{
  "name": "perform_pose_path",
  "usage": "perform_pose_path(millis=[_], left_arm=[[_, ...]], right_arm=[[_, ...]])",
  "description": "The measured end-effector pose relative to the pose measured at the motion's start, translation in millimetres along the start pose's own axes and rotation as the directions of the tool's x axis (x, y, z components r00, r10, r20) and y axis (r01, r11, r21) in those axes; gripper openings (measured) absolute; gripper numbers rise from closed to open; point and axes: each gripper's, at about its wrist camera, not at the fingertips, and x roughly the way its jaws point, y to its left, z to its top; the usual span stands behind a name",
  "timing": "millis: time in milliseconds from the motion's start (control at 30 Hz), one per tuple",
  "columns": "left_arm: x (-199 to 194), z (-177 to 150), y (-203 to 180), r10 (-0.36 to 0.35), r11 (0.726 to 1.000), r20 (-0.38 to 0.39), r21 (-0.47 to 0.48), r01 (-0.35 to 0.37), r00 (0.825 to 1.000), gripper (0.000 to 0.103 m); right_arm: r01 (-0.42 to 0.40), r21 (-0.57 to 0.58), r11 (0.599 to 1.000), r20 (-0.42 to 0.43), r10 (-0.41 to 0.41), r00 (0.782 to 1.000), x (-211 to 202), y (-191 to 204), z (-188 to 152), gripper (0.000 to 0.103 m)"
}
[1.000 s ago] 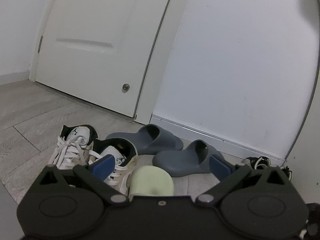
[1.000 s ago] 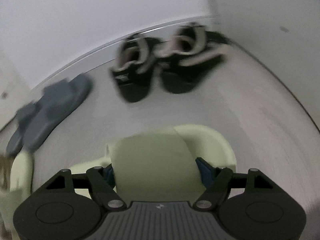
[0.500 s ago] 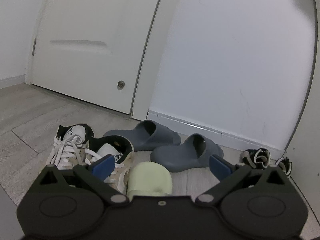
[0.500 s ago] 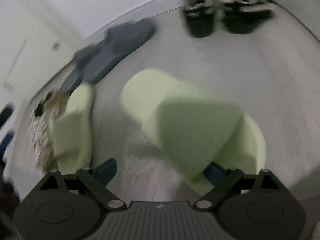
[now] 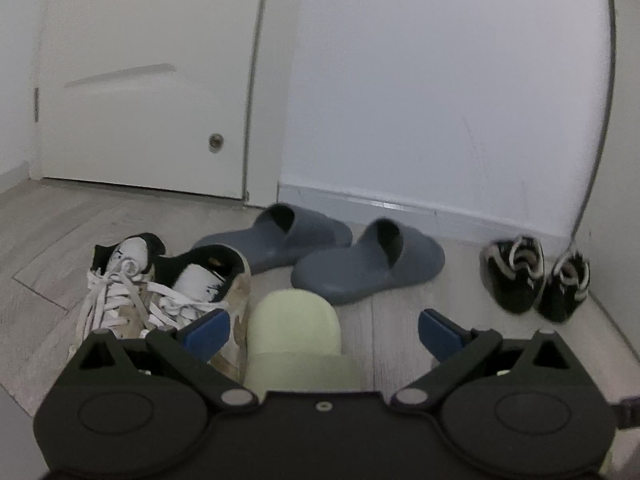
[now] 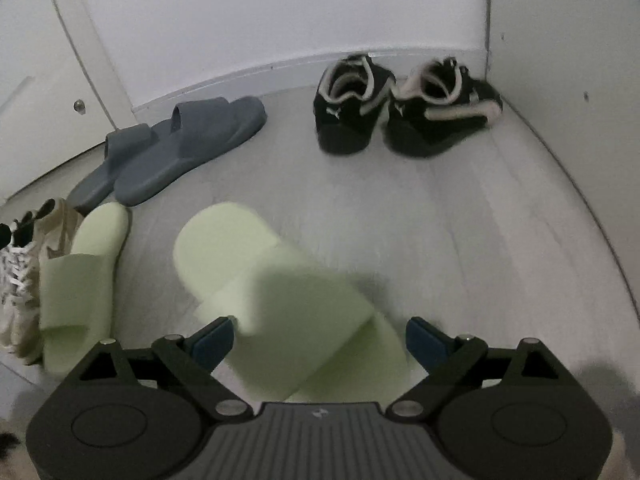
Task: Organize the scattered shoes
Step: 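Lower the green slide beside the other green slide and open the right tool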
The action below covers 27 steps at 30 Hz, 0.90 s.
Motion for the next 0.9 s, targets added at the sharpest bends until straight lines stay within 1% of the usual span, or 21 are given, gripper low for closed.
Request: perform_pose_path(millis=[100, 133, 267, 333, 367, 400, 433, 500, 600, 667, 700, 767, 833, 900], left_arm=[[4, -3, -7, -0.007, 0.999, -0.031, 0.043, 0.009, 0.999, 0.102], [4, -3, -8, -0.007, 0.999, -0.037, 0.051, 0.009, 0.999, 0.102], [4, -4, -12, -0.006, 0.997, -0.034, 0.075, 0.008, 0.999, 0.102], [3, -4, -13, -0.007, 0.997, -0.028, 0.078, 0.009, 1.0, 0.102], [3, -4, -12, -0.006, 0.997, -0.027, 0.075, 0.008, 1.0, 0.102], [2, -4, -11, -0.003, 0.998, -0.025, 0.068, 0.005, 1.0, 0.102], [1, -3, -9, 0.0, 0.998, -0.02, 0.056, 0.001, 1.0, 0.102], [-3, -2, -4, 0.003, 1.0, -0.004, 0.027, -0.002, 1.0, 0.102], [-5, 1, 2, 0.003, 1.0, 0.01, -0.013, -0.003, 1.0, 0.102], [-5, 2, 3, 0.005, 1.0, 0.011, -0.022, -0.004, 1.0, 0.102], [-5, 2, 2, 0.005, 1.0, 0.011, -0.019, -0.005, 1.0, 0.102], [-6, 3, 1, 0.005, 1.0, 0.013, -0.013, -0.005, 1.0, 0.102], [-7, 3, 0, 0.004, 1.0, 0.022, -0.008, -0.004, 1.0, 0.102], [-9, 4, 1, 0.001, 1.0, 0.028, -0.012, 0.0, 1.0, 0.102]], right_arm=[[-0.061, 0.005, 0.998, 0.008, 0.061, 0.998, 12, 4, -1, 0.095], [-0.071, 0.013, 0.997, 0.001, 0.071, 0.997, 17, 6, -2, 0.099], [-0.062, 0.04, 0.997, 0.023, 0.061, 0.998, 20, 14, -4, 0.099], [-0.114, 0.049, 0.992, 0.021, 0.113, 0.993, 21, 22, -4, 0.099], [-0.156, 0.052, 0.986, 0.016, 0.156, 0.988, 21, 23, -5, 0.099], [-0.234, 0.068, 0.97, 0.007, 0.234, 0.972, 22, 24, -6, 0.098], [-0.295, 0.083, 0.952, 0.002, 0.296, 0.955, 22, 23, -6, 0.097], [-0.34, 0.134, 0.931, 0.028, 0.339, 0.94, 20, 18, -5, 0.097], [-0.288, 0.155, 0.945, 0.089, 0.277, 0.957, 20, 11, 1, 0.098], [-0.302, 0.163, 0.939, 0.058, 0.296, 0.953, 28, 10, 3, 0.098], [-0.316, 0.165, 0.934, 0.022, 0.317, 0.948, 35, 11, 3, 0.099], [-0.299, 0.135, 0.945, -0.015, 0.304, 0.953, 44, 20, 2, 0.1], [-0.261, 0.051, 0.964, -0.041, 0.263, 0.964, 49, 37, 2, 0.1], [-0.279, 0.009, 0.96, -0.053, 0.279, 0.959, 51, 49, 1, 0.099]])
